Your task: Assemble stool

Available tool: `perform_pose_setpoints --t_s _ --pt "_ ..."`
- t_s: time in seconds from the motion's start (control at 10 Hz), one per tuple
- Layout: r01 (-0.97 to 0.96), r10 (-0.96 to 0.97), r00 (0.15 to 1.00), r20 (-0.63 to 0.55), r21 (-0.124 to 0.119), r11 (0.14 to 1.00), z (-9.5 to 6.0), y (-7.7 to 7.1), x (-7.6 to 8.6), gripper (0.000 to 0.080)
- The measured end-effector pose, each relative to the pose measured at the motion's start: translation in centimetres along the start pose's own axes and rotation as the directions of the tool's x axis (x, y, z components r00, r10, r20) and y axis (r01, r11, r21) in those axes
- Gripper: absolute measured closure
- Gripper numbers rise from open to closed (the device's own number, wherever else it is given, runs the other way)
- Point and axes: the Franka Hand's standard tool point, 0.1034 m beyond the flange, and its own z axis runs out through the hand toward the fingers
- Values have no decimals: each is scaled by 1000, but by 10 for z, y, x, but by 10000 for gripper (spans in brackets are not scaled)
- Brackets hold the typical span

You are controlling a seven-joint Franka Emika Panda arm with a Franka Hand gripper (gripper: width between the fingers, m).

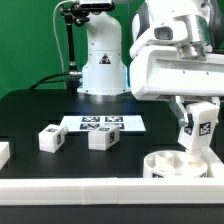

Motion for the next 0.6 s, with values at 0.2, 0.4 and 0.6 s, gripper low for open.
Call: perform_pose_setpoints --t_s 0.2,0.4,0.6 --pt "4 -4 1000 1 4 1000 1 -3 2 478" --pt "2 -2 1000 5 2 1000 3 -1 0 478" --pt "2 -2 1000 4 0 1000 5 1 0 478"
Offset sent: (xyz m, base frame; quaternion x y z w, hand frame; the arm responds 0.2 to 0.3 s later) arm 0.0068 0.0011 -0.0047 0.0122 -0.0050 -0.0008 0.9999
